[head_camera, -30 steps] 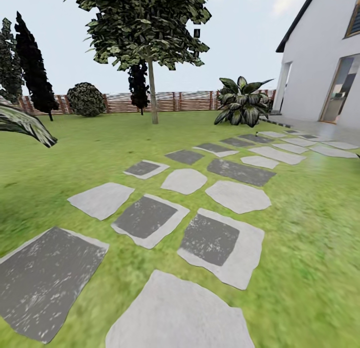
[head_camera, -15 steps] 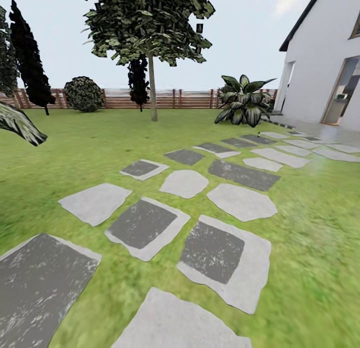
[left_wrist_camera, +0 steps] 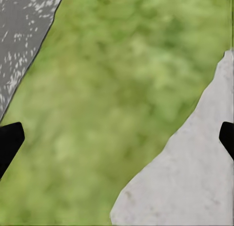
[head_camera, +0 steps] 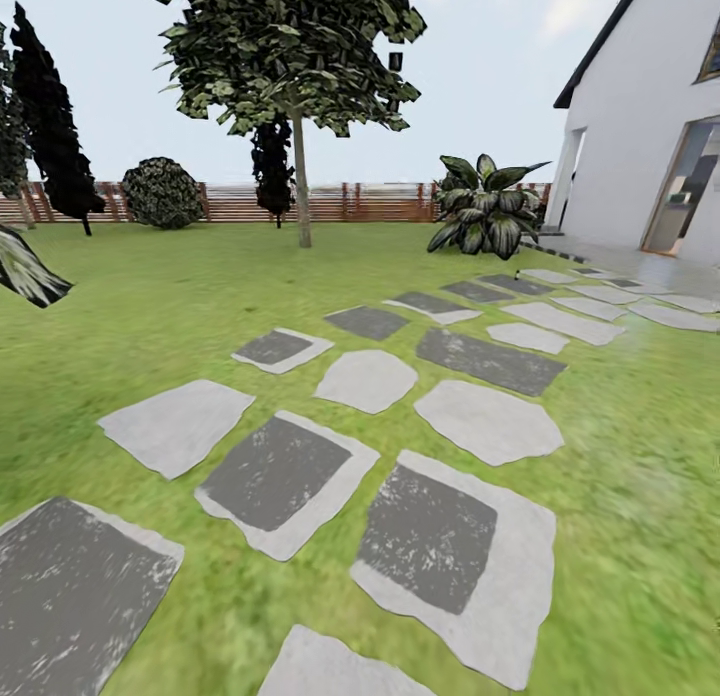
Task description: In the garden, pick up the pesticide atomizer on the floor and spray pesticide onto both trees until each tree trunk is fully covered.
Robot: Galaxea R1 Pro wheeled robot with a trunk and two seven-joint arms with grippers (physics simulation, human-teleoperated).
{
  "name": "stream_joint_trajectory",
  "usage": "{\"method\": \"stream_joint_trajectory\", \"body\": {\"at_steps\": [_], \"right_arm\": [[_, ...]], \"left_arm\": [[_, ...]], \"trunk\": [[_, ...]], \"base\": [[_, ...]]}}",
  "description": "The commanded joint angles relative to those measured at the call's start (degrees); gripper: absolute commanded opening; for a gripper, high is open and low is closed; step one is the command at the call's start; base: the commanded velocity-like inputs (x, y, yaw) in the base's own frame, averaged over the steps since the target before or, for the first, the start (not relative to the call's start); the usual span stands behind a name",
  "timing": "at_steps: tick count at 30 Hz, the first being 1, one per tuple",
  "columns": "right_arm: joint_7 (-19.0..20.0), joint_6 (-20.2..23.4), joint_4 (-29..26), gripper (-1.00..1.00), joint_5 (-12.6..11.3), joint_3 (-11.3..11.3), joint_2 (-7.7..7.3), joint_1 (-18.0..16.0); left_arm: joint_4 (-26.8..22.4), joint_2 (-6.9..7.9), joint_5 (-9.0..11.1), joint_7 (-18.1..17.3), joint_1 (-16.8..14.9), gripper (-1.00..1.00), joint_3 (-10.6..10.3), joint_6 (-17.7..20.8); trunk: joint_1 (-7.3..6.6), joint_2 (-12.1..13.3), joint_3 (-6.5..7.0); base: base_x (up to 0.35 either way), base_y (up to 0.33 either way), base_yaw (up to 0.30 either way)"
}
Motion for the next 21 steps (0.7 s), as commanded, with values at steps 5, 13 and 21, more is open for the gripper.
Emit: {"method": "stream_joint_trajectory", "body": {"at_steps": [5,13,21], "right_arm": [[0.0,0.0,0.0,1.0,0.0,0.0,0.0,0.0],[0.0,0.0,0.0,1.0,0.0,0.0,0.0,0.0],[0.0,0.0,0.0,1.0,0.0,0.0,0.0,0.0]], "left_arm": [[0.0,0.01,0.0,0.0,0.0,1.0,0.0,0.0],[0.0,0.05,0.0,0.0,0.0,1.0,0.0,0.1],[0.0,0.06,0.0,0.0,0.0,1.0,0.1,0.0]], "trunk": [[0.0,0.0,0.0],[0.0,0.0,0.0],[0.0,0.0,0.0]], "base": [[0.339,0.0,-0.244],[0.339,0.0,-0.265],[0.339,0.0,-0.05]]}}
